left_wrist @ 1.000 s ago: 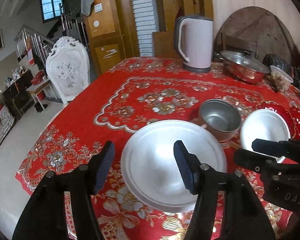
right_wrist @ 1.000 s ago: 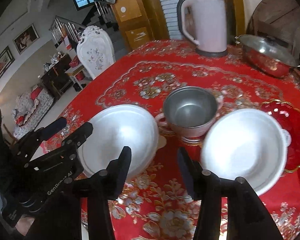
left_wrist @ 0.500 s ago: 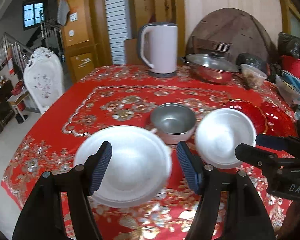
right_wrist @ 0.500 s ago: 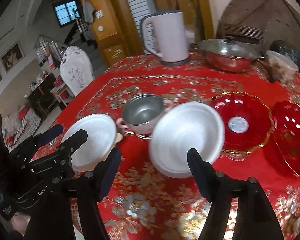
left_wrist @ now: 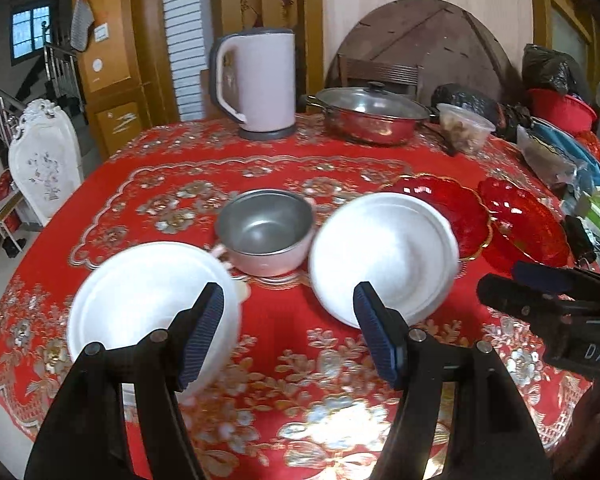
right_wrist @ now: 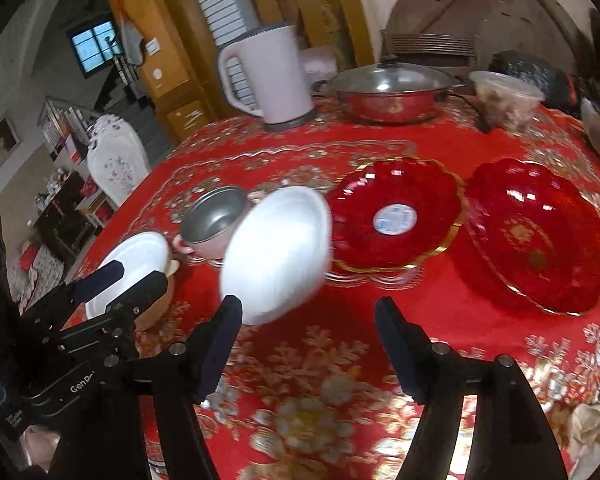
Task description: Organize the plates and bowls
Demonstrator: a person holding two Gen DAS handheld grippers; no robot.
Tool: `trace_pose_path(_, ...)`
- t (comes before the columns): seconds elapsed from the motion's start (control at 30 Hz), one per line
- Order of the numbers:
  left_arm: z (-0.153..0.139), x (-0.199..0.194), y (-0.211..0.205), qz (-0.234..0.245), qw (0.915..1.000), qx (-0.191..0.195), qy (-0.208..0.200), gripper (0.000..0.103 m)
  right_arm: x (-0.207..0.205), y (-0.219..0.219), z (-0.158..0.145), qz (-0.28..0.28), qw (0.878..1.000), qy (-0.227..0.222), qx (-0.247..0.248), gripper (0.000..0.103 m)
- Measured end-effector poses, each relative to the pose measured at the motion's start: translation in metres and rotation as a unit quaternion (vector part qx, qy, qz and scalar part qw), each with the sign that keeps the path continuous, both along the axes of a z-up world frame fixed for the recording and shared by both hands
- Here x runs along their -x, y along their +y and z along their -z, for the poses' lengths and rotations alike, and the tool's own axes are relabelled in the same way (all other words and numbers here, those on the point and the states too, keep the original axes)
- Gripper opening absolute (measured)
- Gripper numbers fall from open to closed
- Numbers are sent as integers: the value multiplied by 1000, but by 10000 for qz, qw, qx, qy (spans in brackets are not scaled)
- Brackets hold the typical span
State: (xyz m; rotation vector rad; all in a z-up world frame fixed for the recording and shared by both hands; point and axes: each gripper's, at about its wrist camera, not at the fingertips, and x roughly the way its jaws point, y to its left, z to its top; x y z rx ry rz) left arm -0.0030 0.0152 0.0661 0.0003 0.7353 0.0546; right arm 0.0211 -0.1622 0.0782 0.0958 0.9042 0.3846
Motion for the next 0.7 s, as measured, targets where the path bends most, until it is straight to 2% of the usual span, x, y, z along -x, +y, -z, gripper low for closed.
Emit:
trace_pose_path(0.17, 2, -5, -24, 272, 9995, 138, 102, 67, -1, -38, -1, 382, 9993, 22, -3, 72)
trace_pose_path(0.4, 1, -12, -58, 577, 9981, 143, 156, 67, -4, -77, 1, 713, 9973, 97, -121, 73)
trace_pose_path(0.7, 3, -18, -75, 681, 9974, 81, 218, 67, -11, -84, 4, 685, 9970, 221, -292, 73)
